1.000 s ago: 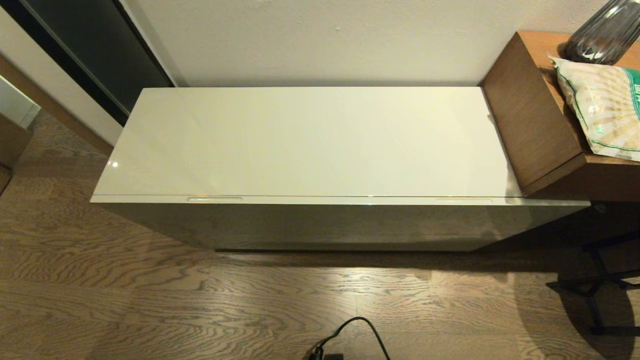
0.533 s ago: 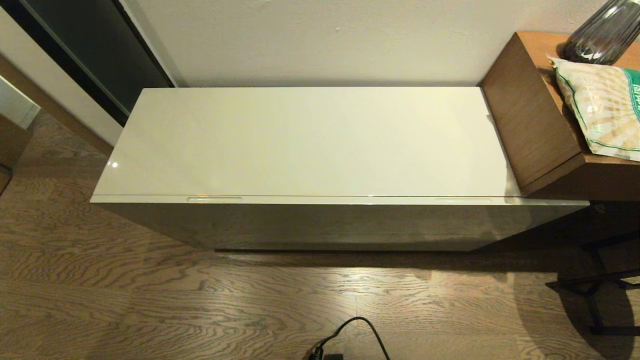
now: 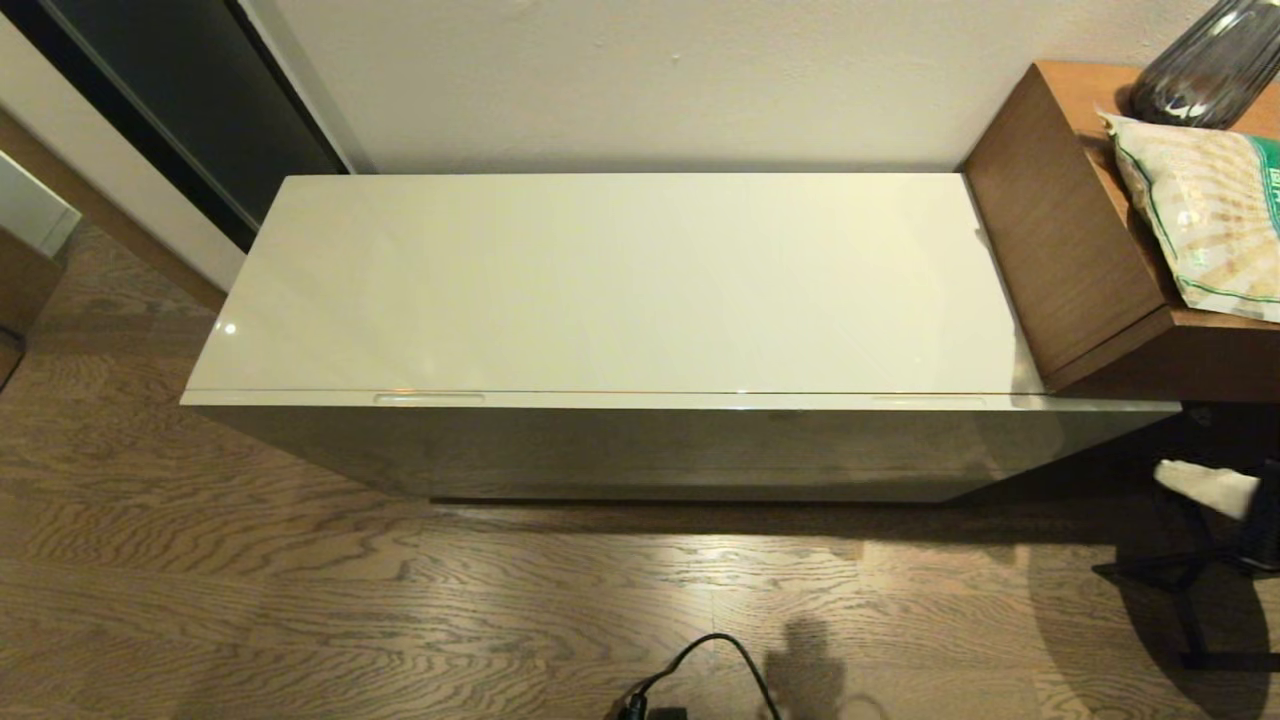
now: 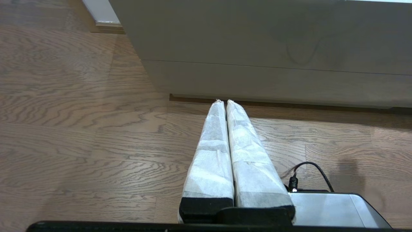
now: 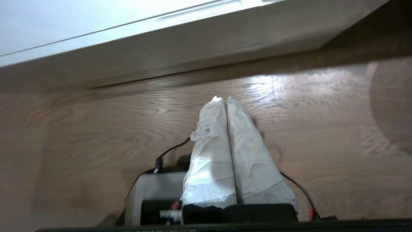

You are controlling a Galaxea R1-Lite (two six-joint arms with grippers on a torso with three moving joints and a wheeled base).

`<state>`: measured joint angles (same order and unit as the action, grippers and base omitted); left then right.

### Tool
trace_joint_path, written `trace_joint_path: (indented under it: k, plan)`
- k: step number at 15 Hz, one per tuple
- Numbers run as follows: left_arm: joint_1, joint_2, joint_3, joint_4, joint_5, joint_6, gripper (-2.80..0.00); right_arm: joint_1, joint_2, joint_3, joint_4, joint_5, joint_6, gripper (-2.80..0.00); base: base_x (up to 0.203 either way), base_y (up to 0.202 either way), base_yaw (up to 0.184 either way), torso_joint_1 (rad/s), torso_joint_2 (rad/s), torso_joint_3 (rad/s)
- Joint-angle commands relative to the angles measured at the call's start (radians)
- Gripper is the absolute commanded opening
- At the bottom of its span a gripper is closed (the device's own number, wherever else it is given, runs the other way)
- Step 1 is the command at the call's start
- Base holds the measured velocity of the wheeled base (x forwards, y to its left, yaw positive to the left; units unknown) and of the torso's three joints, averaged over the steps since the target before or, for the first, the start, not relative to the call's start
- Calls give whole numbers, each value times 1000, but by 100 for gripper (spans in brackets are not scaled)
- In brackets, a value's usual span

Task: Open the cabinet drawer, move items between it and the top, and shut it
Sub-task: Open the drawer

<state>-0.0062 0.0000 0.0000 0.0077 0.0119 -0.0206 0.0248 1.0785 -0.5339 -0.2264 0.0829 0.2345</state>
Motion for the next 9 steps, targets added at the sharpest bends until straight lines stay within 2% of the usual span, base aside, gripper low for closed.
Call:
trace_joint_path:
  k: [1, 3, 4, 7, 9]
  plan:
    - [0, -2, 0, 0, 0, -1, -280, 59, 436, 23, -353, -83, 16, -280, 0, 0, 0, 0, 0, 0]
    - [0, -2, 0, 0, 0, -1, -280, 123, 623, -7, -559, -157, 29, -280, 0, 0, 0, 0, 0, 0]
    - [0, -2, 0, -1, 0, -1, -280, 136, 671, -45, -604, -174, 32, -280, 0, 0, 0, 0, 0, 0]
    - [0, -2, 0, 0, 0, -1, -280, 171, 796, -269, -658, -247, 41, -280, 0, 0, 0, 0, 0, 0]
    - [0, -2, 0, -1, 0, -1, -280, 187, 818, -330, -660, -274, 44, -280, 0, 0, 0, 0, 0, 0]
